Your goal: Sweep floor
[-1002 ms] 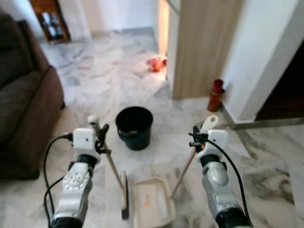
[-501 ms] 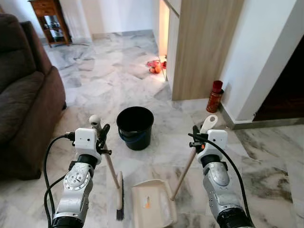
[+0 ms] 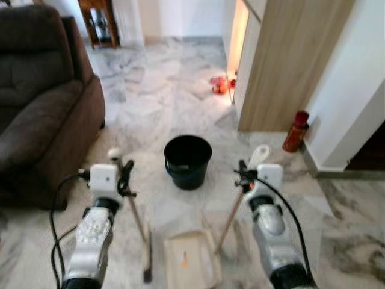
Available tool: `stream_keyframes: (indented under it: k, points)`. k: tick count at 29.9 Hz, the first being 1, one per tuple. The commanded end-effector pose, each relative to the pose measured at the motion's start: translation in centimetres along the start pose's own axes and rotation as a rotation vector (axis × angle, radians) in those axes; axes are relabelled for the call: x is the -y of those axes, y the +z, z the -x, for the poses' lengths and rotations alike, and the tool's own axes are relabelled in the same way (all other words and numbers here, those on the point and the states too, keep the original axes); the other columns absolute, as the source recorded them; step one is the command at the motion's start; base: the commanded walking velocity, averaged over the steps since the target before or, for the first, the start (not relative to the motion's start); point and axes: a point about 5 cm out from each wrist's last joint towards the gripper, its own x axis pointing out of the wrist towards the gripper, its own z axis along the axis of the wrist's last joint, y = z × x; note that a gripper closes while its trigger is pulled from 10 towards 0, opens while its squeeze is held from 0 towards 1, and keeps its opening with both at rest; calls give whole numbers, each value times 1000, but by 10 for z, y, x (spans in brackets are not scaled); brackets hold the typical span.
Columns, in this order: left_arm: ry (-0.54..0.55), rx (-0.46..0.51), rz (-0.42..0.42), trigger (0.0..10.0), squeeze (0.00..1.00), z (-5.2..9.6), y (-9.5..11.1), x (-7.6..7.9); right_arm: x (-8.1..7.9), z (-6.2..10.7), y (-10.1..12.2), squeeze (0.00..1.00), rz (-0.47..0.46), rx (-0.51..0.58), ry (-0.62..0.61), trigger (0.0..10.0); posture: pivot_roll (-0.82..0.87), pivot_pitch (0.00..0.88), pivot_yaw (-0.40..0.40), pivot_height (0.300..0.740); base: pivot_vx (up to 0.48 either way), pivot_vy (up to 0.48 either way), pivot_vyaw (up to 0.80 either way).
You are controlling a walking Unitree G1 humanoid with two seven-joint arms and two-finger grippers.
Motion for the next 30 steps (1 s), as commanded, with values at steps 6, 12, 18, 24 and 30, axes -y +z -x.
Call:
stream_keyframes:
  k: [6, 12, 18, 24, 30]
  points:
    - [-22, 38, 4, 10000, 0, -5, 8, 6, 6, -3, 9, 0, 11, 38, -15, 10000, 89, 9, 49, 740, 326, 0, 0]
    - [-19, 39, 4, 10000, 0, -5, 8, 6, 6, -3, 9, 0, 8, 35, -15, 10000, 91, 9, 49, 740, 328, 0, 0]
    - [-19, 39, 3, 10000, 0, -5, 9, 6, 7, -3, 9, 0, 3, 35, -15, 10000, 90, 9, 49, 740, 327, 0, 0]
    - [-20, 39, 3, 10000, 0, -5, 8, 7, 7, -3, 9, 0, 4, 35, -15, 10000, 91, 8, 48, 740, 326, 0, 0]
    - [-20, 42, 4, 10000, 0, -5, 9, 7, 7, -4, 10, 0, 4, 38, -16, 10000, 92, 4, 47, 740, 291, 0, 0]
